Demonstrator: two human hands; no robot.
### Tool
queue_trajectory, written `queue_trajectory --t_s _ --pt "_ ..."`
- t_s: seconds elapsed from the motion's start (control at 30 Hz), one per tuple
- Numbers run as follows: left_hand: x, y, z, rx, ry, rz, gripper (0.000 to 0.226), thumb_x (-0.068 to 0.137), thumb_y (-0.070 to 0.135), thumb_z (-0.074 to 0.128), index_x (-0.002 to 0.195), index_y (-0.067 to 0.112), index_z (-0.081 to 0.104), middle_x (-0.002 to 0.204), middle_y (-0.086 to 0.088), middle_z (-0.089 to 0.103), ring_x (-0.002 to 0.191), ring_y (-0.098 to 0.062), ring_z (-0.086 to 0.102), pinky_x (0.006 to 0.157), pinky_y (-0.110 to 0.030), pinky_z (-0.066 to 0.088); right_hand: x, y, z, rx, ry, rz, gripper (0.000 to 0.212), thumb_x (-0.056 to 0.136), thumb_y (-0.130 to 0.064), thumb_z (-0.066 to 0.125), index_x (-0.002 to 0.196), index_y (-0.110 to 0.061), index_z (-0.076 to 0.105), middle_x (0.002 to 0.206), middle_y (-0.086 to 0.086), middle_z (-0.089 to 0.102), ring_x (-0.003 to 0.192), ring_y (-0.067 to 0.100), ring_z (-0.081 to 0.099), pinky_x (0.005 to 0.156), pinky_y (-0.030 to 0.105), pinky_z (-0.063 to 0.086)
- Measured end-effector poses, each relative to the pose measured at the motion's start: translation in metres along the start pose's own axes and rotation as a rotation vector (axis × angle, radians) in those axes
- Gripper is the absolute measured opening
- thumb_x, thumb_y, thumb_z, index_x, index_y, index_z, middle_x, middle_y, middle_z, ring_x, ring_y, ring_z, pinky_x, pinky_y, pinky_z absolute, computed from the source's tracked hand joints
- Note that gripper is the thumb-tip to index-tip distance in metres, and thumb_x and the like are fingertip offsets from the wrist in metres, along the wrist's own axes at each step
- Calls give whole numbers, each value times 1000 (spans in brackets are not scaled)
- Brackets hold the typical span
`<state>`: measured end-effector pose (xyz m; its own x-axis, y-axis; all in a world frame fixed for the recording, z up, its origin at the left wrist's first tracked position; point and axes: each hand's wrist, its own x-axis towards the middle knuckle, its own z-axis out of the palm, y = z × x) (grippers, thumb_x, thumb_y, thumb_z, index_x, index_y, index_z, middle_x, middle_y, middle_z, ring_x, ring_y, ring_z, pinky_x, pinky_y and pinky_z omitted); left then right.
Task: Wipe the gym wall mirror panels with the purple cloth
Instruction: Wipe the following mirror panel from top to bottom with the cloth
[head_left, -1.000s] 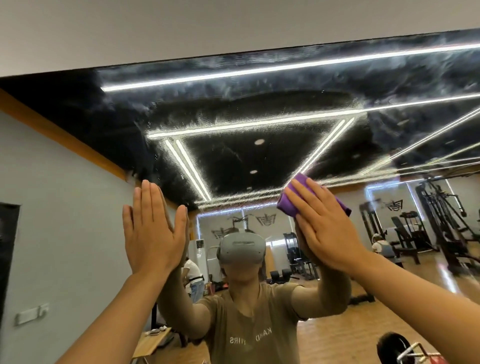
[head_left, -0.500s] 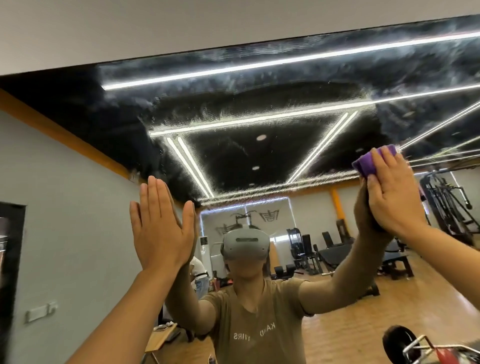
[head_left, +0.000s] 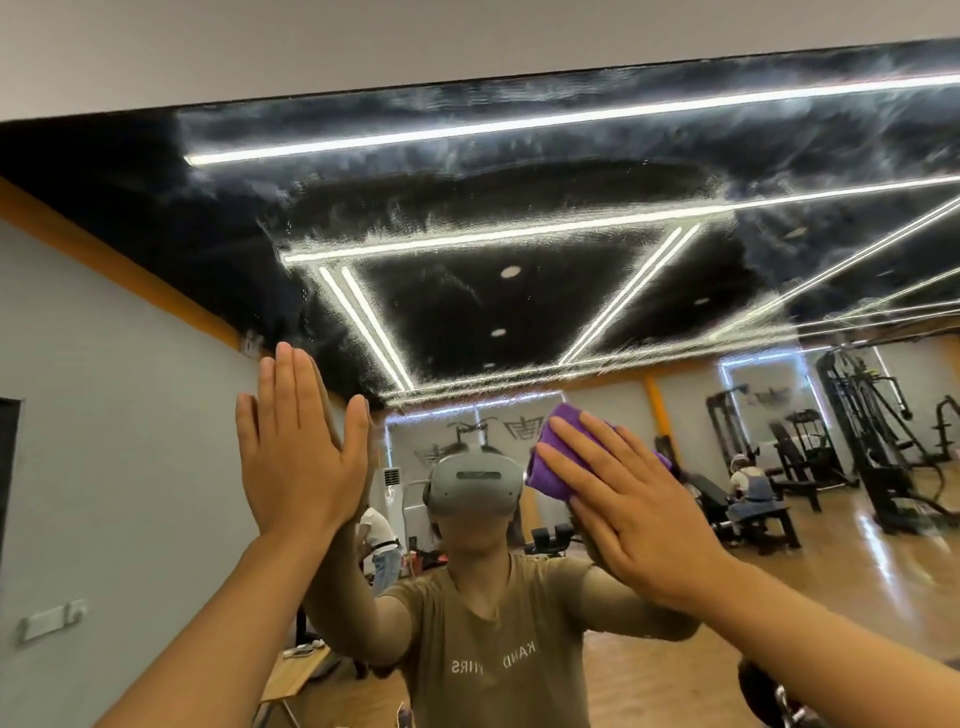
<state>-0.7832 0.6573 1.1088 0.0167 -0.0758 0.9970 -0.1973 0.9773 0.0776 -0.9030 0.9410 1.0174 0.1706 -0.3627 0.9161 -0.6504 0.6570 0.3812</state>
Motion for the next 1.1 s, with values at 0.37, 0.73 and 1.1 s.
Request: queue_trajectory --t_s 0.37,0.73,1.1 --pt "-1 1 2 -2 20 9 85 98 67 4 160 10 10 168 -6 10 156 -21 5 125 -35 -5 6 109 -42 65 125 632 64 100 -44 24 160 -21 22 168 3 17 156 19 6 125 41 3" --pt "-1 0 5 -7 43 16 82 99 64 9 160 8 13 168 -8 13 156 -23 8 125 -39 0 -20 2 -2 10 79 191 58 102 -31 36 159 -24 27 168 0 22 156 22 14 126 41 7" --pt "-10 7 0 -4 34 31 70 105 51 16 157 6 29 165 -15 24 153 -30 17 123 -50 11 -9 60 -26 63 28 188 54 106 -34 33 158 -23 25 166 2 21 156 15 8 127 42 8"
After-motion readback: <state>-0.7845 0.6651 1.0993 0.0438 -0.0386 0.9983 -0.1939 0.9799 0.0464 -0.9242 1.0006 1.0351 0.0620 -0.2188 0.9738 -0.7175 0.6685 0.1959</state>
